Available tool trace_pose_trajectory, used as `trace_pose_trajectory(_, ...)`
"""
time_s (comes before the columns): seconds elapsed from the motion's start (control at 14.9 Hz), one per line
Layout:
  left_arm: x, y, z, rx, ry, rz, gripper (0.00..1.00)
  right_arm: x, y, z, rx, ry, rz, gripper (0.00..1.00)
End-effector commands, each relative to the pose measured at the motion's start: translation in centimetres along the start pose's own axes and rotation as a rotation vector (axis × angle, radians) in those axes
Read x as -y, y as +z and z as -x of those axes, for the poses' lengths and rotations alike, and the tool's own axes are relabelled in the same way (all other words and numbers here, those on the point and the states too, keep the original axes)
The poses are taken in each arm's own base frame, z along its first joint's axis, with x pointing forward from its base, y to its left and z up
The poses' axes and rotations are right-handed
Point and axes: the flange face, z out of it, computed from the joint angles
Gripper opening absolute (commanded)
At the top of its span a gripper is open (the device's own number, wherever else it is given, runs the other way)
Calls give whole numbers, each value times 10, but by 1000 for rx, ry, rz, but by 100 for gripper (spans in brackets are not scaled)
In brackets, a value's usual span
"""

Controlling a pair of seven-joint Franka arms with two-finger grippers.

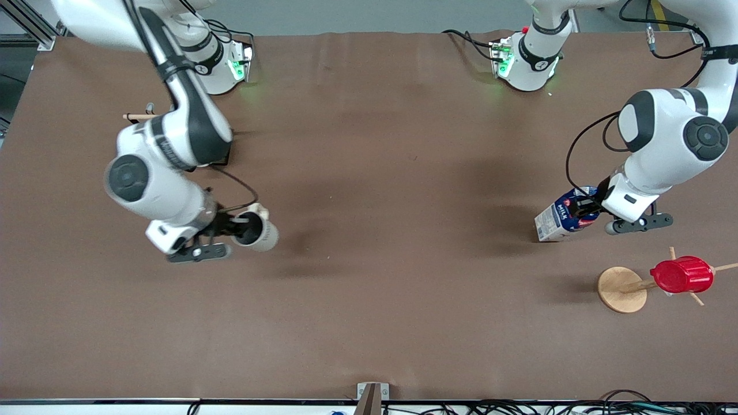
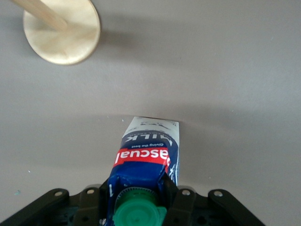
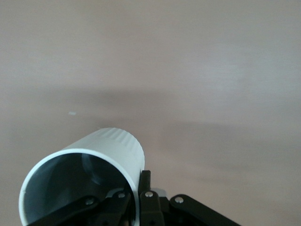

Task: Place cup and milk on table
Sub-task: 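Carry the mug and carton toward the table middle with both grippers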

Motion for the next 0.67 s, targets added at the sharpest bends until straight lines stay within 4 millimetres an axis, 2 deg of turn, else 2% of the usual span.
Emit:
trace_pose_trajectory(0.0, -6, -39, -9, -66, 8, -6, 16, 58, 17, 17, -50, 62, -3, 0)
trace_pose_trajectory(0.13, -23, -59, -19, -80, 32, 1, 17, 103, 42, 32, -76, 79, 17, 0)
trace_pose_trajectory(0.34, -62, -75, -28, -79, 95, 15, 17, 149, 82, 55, -88, 84, 54, 0)
trace_pose_trajectory(0.6, -125, -73, -17, -72, 183, 35, 17, 179, 121, 74, -90, 1, 57, 1)
